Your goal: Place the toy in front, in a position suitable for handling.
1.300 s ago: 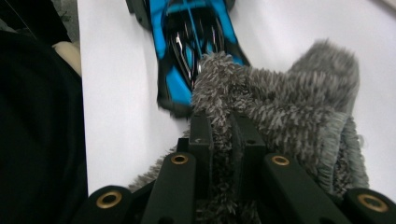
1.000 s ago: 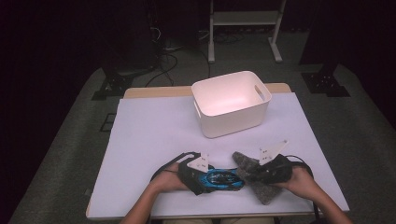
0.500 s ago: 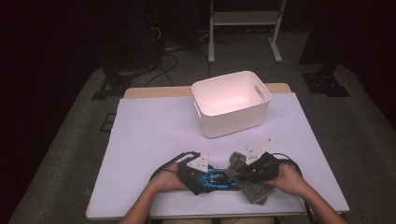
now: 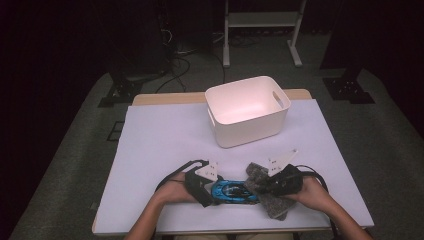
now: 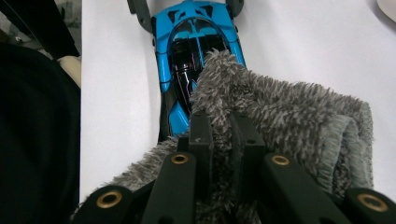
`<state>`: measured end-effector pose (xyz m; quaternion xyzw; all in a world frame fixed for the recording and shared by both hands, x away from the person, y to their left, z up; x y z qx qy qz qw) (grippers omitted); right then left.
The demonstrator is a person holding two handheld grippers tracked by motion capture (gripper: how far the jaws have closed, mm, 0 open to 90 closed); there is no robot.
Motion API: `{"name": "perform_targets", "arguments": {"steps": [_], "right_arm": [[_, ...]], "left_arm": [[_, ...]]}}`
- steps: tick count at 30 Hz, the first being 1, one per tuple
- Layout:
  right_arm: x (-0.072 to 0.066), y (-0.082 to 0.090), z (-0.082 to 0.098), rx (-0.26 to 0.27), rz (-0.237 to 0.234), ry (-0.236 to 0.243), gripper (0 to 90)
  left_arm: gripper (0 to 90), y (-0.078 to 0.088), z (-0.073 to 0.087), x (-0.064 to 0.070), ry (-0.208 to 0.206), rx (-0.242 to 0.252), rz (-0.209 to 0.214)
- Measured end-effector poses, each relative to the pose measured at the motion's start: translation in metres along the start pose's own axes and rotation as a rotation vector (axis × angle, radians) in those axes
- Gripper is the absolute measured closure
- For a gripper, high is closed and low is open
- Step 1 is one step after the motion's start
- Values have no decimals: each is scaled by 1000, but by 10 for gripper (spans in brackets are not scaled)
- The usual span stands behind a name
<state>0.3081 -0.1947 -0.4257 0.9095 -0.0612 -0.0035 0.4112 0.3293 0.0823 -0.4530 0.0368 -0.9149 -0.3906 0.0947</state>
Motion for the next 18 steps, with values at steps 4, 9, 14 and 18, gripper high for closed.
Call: {"name": "perform_targets", "arguments": {"steps": [4, 9, 14, 18], "right_arm": [[1, 0, 1, 15, -4, -5, 797], [1, -1, 2, 22, -4, -5, 797], [1, -2, 2, 27, -4, -4, 797], [0, -3, 0, 28, -3, 1, 797]], "left_arm": [[227, 8, 0, -2, 25, 41, 17], [231, 12, -1, -7, 49, 68, 16], [234, 9, -1, -11, 102, 86, 24], [235, 3, -3, -16, 167, 73, 52]]}}
Point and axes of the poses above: each handheld gripper's, and its own axes: y roughly backward along the jaws, z roughly out of its underside, x roughly to its right, the point moved 1 cm from there along -y, roughly forward along the jaws, and after that the axes turned 10 degrees about y, right-handed, at the moved point
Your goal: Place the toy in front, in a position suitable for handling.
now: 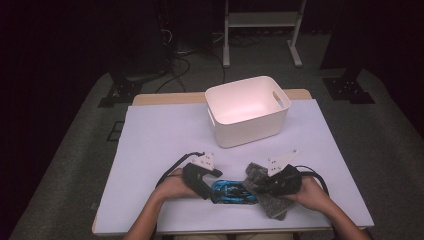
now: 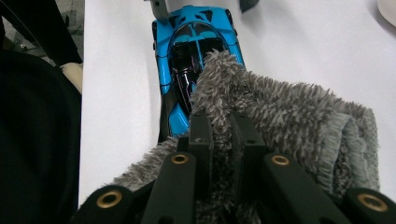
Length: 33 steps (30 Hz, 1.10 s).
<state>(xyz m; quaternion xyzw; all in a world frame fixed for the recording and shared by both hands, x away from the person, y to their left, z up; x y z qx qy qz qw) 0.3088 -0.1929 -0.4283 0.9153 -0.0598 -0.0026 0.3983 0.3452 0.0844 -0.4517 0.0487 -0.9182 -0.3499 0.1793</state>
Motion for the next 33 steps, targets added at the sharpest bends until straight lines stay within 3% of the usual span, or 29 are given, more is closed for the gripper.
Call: {"name": "perform_targets", "arguments": {"steps": [4, 8, 10, 16, 17, 24, 29, 33], "right_arm": [[0, 0, -1, 0, -2, 2, 797], [1, 1, -6, -11, -1, 7, 796], [3, 1, -12, -12, 2, 9, 796], [15, -5, -28, 1, 1, 14, 795], [16, -6, -30, -1, -1, 13, 794], [32, -13, -33, -29, -14, -16, 793], [40, -16, -37, -25, -54, -41, 793], [36, -29, -37, -55, -104, -35, 792]], "left_arm": [[269, -3, 1, -4, 79, -8, 31], [270, -7, 1, -5, 118, -14, 75], [271, -10, 1, -3, 107, -14, 95], [279, -10, 1, 0, 98, 4, 77], [338, -10, 1, 1, 80, 5, 54], [338, -10, 0, 3, 56, 0, 41], [336, -10, -1, 7, 23, 1, 19], [336, -10, -1, 9, 22, 3, 12]]}}
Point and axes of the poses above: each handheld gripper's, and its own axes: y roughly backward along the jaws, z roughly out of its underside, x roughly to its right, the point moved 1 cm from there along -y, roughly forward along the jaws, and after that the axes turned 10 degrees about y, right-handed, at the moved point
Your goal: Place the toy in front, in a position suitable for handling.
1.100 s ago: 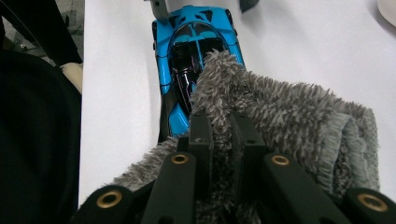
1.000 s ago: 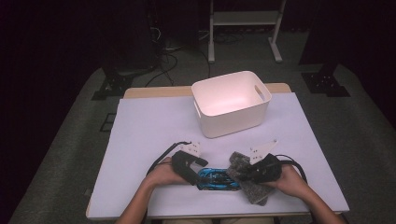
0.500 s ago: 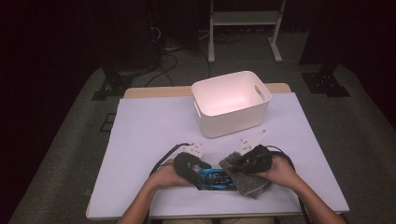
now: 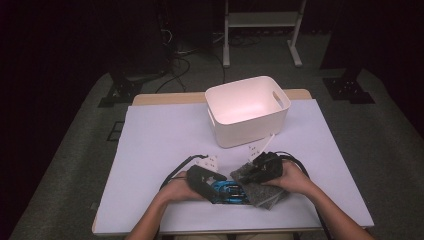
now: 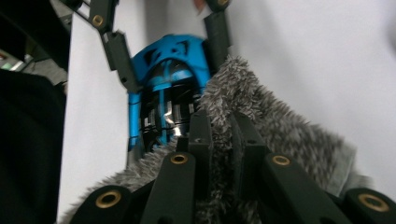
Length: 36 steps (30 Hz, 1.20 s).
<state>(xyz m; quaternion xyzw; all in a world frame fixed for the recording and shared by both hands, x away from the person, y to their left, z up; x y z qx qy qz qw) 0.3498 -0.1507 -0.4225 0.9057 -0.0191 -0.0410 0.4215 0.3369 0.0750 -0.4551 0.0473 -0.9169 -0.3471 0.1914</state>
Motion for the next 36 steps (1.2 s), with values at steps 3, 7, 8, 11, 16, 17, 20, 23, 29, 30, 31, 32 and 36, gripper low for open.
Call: {"name": "perform_targets", "arguments": {"steps": [3, 7, 8, 11, 16, 17, 20, 23, 29, 30, 31, 32, 36], "right_arm": [[-1, 1, 0, 5, 5, 0, 793], [1, 9, 0, 6, 35, -6, 793], [3, 11, 1, 13, 43, -17, 793], [11, 15, 2, 15, 58, -39, 793], [19, 8, 3, -15, 23, -68, 792], [19, 5, 3, -29, 9, -67, 793], [18, 2, 3, -32, -13, -66, 796], [17, 4, 4, -18, -37, -79, 806], [12, 5, 7, 7, -40, -95, 819], [11, 5, 7, 8, -40, -95, 820], [11, 5, 8, 13, -39, -96, 820], [10, 6, 8, 15, -37, -99, 821], [7, 6, 9, 24, -33, -95, 821]], "left_arm": [[336, 0, 0, 2, -15, 1, -9], [336, 1, -1, 5, -42, -3, -28], [336, 1, -1, 5, -47, -3, -30], [336, 1, -2, 8, -59, -4, -43], [337, 2, -2, 9, -81, -7, -52], [337, 2, -2, 10, -84, -7, -52], [338, 2, -2, 11, -109, -13, -58], [338, 2, -4, 14, -137, -22, -70], [337, 3, -4, 16, -155, -29, -71], [337, 3, -4, 16, -157, -31, -70], [336, 3, -5, 16, -161, -35, -71], [335, 3, -5, 16, -163, -37, -71], [331, 3, -5, 16, -157, -42, -71]]}}
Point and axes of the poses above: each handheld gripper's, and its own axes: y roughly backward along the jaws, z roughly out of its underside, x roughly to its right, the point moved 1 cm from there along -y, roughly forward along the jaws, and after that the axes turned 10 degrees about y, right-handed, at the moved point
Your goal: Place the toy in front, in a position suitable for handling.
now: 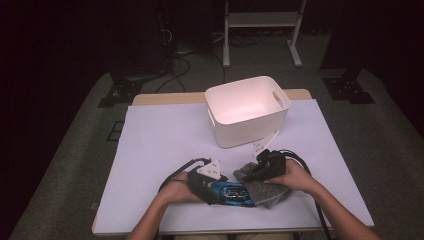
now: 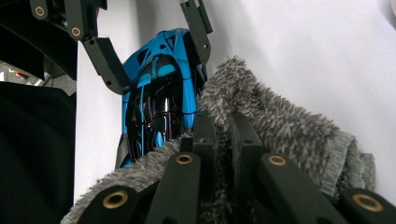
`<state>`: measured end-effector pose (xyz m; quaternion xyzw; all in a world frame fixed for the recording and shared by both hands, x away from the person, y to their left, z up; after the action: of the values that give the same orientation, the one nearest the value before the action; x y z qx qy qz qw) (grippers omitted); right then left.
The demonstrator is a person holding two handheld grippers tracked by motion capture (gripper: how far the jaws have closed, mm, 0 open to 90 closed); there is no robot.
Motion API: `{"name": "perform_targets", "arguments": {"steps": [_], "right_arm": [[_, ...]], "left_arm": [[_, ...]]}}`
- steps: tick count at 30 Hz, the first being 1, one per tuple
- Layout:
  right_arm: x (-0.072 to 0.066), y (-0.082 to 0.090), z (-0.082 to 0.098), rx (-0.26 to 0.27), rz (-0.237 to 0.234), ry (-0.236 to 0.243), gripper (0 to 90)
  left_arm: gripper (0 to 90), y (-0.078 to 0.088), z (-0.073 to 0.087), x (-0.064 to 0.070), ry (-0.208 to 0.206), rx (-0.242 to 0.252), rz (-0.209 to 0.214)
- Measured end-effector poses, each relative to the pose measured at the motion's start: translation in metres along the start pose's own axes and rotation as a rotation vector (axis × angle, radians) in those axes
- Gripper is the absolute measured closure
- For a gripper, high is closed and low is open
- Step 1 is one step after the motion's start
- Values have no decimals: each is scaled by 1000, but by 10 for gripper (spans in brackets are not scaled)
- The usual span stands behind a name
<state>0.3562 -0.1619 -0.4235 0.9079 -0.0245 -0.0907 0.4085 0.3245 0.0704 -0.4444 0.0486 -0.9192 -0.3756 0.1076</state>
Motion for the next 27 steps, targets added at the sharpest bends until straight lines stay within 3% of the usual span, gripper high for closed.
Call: {"name": "perform_targets", "arguments": {"steps": [2, 5, 7, 9, 14, 16, 19, 21, 23, 27], "right_arm": [[-2, 1, 0, 9, -5, -4, 821], [-5, 2, 0, 12, -4, 3, 821], [-7, 3, -1, 15, -5, 9, 821], [-10, 4, -1, 18, 2, 17, 822], [-18, 8, -1, 39, 8, 28, 822], [-22, 10, -2, 52, 5, 41, 821], [-30, 13, -4, 62, 7, 68, 821], [-36, 15, -5, 60, 12, 83, 820], [-41, 16, -6, 65, 5, 99, 820], [-50, 17, -7, 68, 15, 129, 817]], "left_arm": [[288, 0, 0, -2, 36, -16, -1], [271, 2, 3, -5, 58, -10, 3], [212, 2, 3, -7, 115, -16, -4], [168, 1, 6, -11, 167, -18, 20], [150, 0, 9, -16, 220, -30, 73], [152, -1, 12, -18, 243, -43, 114], [169, -1, 14, -17, 230, -43, 143], [256, 0, 15, -15, 208, -50, 192], [292, -1, 15, -11, 177, -56, 201], [458, -3, 15, -3, 114, -43, 244]]}}
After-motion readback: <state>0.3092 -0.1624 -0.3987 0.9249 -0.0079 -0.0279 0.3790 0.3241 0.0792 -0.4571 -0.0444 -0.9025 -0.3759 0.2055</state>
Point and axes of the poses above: each handheld gripper's, and its own axes: y roughly backward along the jaws, z roughly out of its underside, x roughly to its right, the point moved 1 cm from there along -y, roughly forward along the jaws, and after that the axes turned 10 degrees about y, right-handed, at the moved point
